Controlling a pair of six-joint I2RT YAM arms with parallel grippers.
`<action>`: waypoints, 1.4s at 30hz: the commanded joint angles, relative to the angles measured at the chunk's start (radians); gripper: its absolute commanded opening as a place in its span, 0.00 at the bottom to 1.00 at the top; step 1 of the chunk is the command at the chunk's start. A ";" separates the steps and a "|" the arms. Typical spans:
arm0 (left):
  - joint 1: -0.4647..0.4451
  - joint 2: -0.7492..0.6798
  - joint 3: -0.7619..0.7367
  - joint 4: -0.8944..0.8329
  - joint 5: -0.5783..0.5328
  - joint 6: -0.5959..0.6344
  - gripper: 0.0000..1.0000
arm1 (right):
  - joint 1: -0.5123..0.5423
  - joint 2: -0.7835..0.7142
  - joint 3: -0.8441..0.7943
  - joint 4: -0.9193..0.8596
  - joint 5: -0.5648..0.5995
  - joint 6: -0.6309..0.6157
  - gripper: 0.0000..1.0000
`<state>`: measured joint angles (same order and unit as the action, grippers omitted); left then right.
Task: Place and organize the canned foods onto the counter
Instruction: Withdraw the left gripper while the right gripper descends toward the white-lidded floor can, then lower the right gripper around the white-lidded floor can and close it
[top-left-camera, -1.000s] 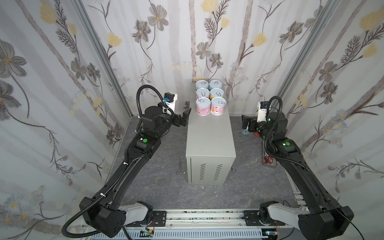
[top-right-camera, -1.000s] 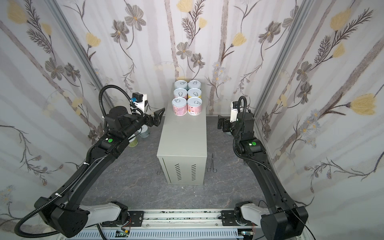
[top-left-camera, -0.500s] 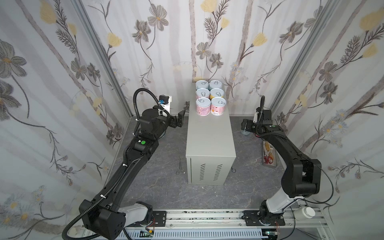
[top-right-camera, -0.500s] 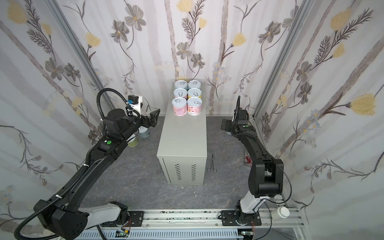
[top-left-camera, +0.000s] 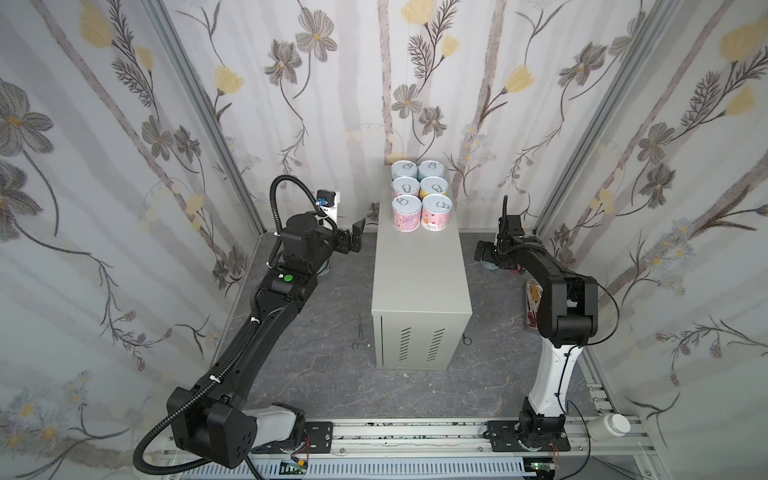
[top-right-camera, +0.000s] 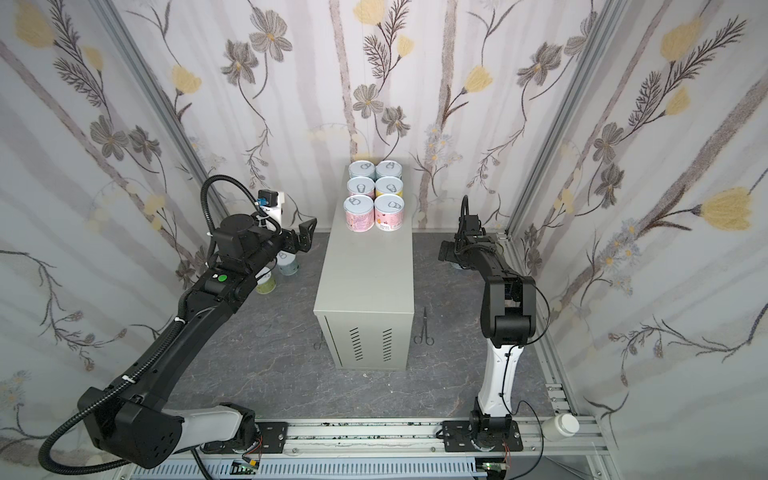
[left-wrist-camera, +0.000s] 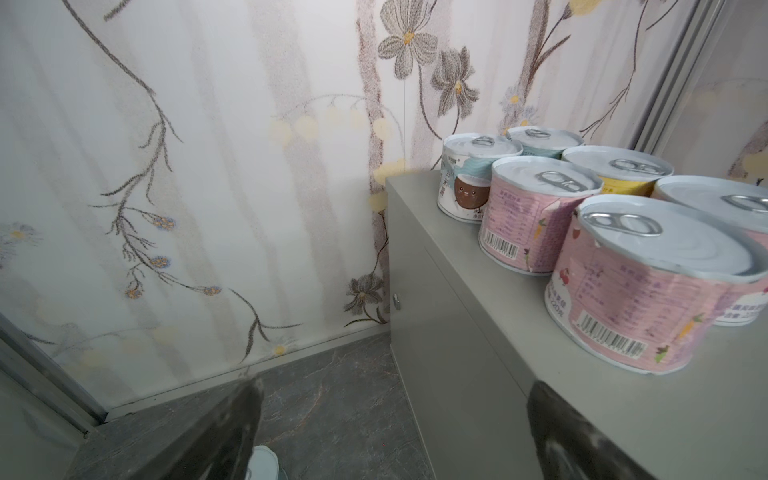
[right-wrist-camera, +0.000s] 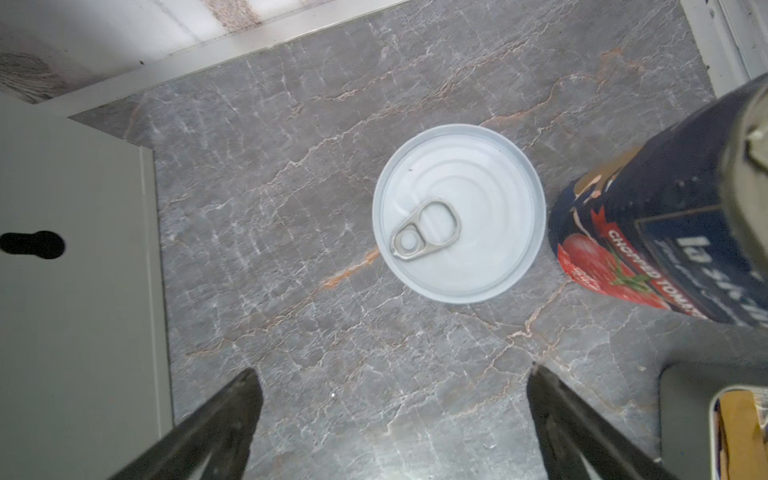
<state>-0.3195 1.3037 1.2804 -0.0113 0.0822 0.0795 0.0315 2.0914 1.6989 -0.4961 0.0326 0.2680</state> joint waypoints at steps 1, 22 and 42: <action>0.007 0.017 0.007 0.019 0.005 0.014 1.00 | -0.002 0.028 0.027 -0.024 0.059 -0.014 1.00; 0.026 0.184 0.153 -0.009 0.017 0.034 1.00 | -0.032 0.240 0.262 -0.051 0.062 -0.042 0.97; 0.027 0.243 0.224 -0.045 0.029 0.030 1.00 | -0.045 0.331 0.321 -0.052 0.036 -0.075 0.76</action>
<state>-0.2932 1.5417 1.4860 -0.0654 0.0994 0.1055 -0.0124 2.4084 2.0136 -0.5343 0.0845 0.1997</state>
